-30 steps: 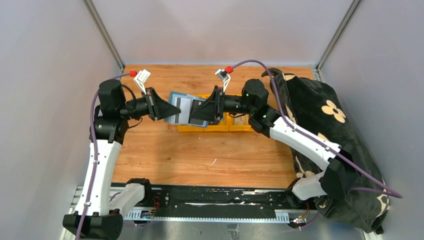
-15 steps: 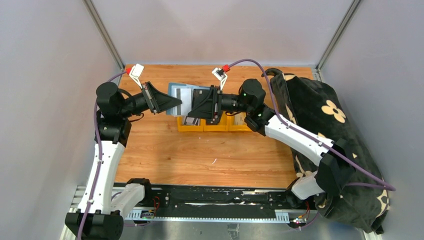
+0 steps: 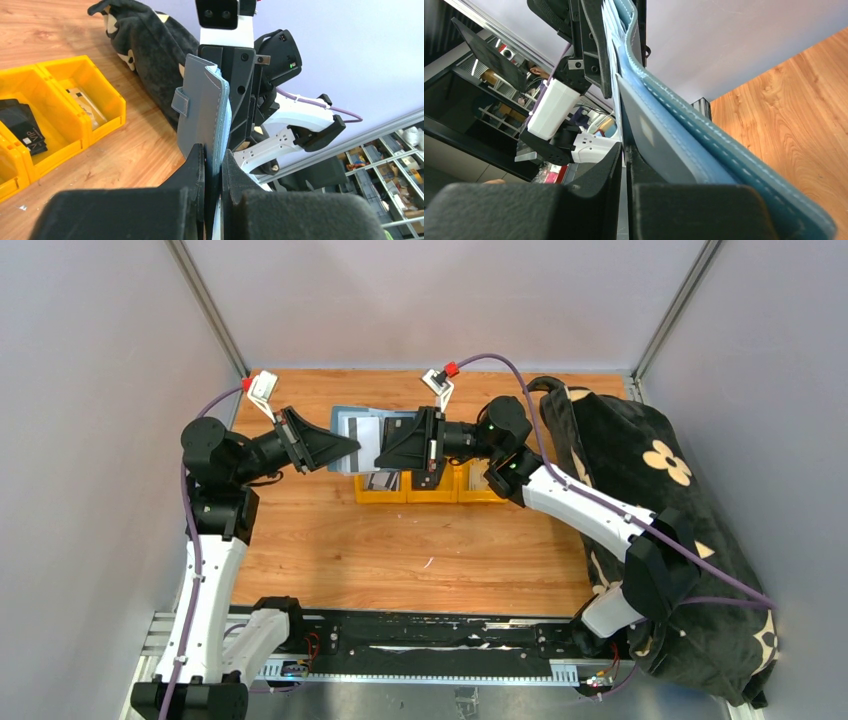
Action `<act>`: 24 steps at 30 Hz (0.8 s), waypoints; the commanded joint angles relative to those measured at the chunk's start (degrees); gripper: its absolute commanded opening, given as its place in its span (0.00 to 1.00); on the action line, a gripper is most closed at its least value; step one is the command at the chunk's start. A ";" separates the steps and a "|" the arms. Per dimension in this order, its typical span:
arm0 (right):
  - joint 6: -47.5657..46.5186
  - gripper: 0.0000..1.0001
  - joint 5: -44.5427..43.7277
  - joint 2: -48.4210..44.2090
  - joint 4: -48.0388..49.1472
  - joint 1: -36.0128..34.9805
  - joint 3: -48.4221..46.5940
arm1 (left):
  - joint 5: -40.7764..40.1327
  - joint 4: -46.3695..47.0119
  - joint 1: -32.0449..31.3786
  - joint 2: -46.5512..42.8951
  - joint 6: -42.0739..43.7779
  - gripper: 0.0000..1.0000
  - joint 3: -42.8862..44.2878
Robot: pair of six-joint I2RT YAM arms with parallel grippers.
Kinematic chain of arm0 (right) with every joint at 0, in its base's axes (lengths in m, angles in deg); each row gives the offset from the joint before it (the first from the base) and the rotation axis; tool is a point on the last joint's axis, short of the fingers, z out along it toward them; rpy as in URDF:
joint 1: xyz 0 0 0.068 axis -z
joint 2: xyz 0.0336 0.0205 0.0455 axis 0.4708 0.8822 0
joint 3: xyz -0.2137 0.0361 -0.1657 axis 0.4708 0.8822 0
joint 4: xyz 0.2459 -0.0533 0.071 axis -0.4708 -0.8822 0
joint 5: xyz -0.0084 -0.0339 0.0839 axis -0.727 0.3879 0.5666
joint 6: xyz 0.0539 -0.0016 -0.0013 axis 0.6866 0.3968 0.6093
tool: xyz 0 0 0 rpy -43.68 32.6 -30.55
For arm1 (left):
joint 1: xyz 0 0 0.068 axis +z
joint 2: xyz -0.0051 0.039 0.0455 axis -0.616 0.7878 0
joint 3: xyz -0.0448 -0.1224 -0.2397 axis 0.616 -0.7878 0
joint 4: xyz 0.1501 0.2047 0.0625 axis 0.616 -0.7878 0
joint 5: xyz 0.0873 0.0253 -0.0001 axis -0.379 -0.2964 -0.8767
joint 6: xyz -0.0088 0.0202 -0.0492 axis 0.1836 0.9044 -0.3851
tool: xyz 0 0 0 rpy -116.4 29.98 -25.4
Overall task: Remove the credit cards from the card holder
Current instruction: Remove the credit card from the card holder.
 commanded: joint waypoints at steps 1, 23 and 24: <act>2.24 0.08 -3.98 -0.63 6.41 0.60 -2.00 | 5.08 -0.19 -1.02 -1.71 -0.88 0.06 -2.59; -0.12 0.10 -4.40 -3.22 5.36 0.96 1.84 | 1.62 -13.19 -0.87 -1.66 9.53 0.07 0.31; 0.37 0.16 -4.10 -2.68 6.01 0.78 1.27 | 1.61 -13.25 -0.99 -1.77 9.78 0.04 0.31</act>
